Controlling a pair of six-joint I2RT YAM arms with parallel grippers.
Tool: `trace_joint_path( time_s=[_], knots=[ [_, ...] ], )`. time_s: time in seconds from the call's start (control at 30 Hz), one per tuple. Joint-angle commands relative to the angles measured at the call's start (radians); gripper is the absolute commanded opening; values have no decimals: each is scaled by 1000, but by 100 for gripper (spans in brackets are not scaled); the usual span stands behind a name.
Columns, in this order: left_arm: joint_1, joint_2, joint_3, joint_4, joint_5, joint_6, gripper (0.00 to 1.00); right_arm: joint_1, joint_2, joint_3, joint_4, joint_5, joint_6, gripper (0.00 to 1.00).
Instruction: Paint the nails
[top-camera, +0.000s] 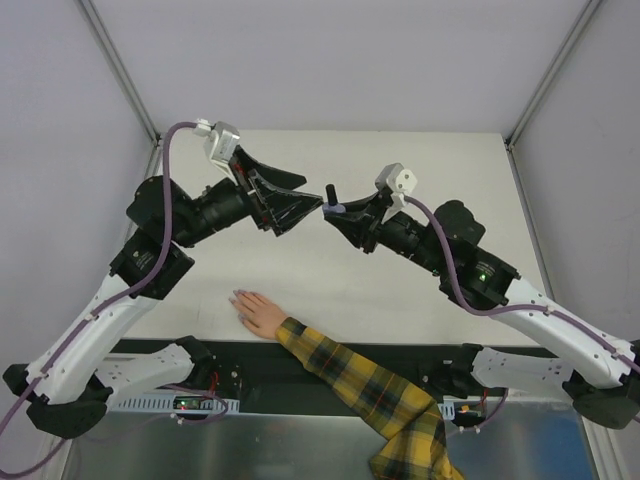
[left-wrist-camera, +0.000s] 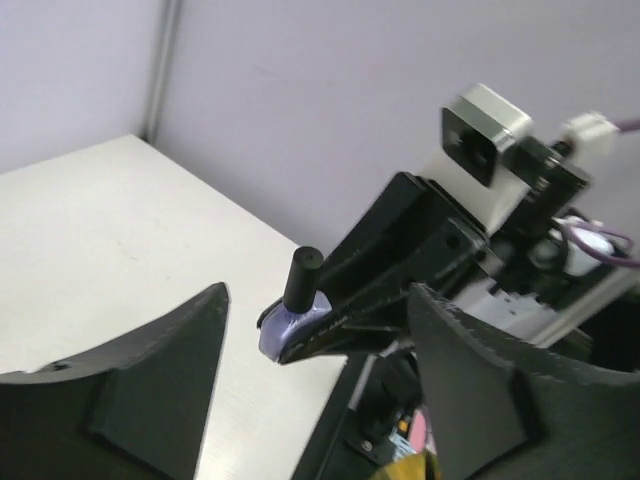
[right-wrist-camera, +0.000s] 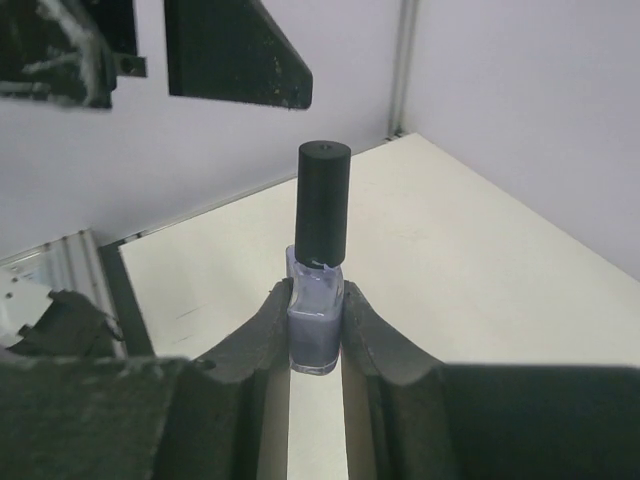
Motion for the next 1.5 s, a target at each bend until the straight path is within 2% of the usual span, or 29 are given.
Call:
trace_joint_path(
  time_s=[0.0, 0.03, 0.13, 0.43, 0.83, 1.03, 1.1, 1.2, 1.37, 1.47],
  knots=[
    [-181, 61, 91, -62, -430, 156, 74, 60, 13, 78, -37, 344, -64, 0],
    [-256, 85, 117, -71, -476, 185, 74, 68, 16, 83, -37, 366, -72, 1],
    [-324, 126, 148, -86, -609, 228, 72, 88, 20, 80, -24, 412, -90, 0],
    [-356, 180, 182, -85, -708, 238, 59, 109, 5, 55, 0, 424, -104, 0],
    [-356, 223, 185, -54, -599, 201, 58, 118, 2, 62, 8, 410, -104, 0],
    [-356, 222, 151, -33, -599, 204, 42, 129, -3, 60, 9, 389, -104, 1],
    [-356, 220, 140, -33, -585, 207, 31, 131, -7, 57, 11, 387, -104, 0],
    [-356, 206, 117, -2, -564, 207, 27, 129, -19, 51, 17, 377, -100, 0],
    [-356, 177, 48, 33, -484, 198, 12, 131, -39, 49, 32, 329, -81, 0],
    [-355, 128, -20, 98, -371, 202, 3, 126, -59, 45, 36, 269, -75, 0]
  ],
)
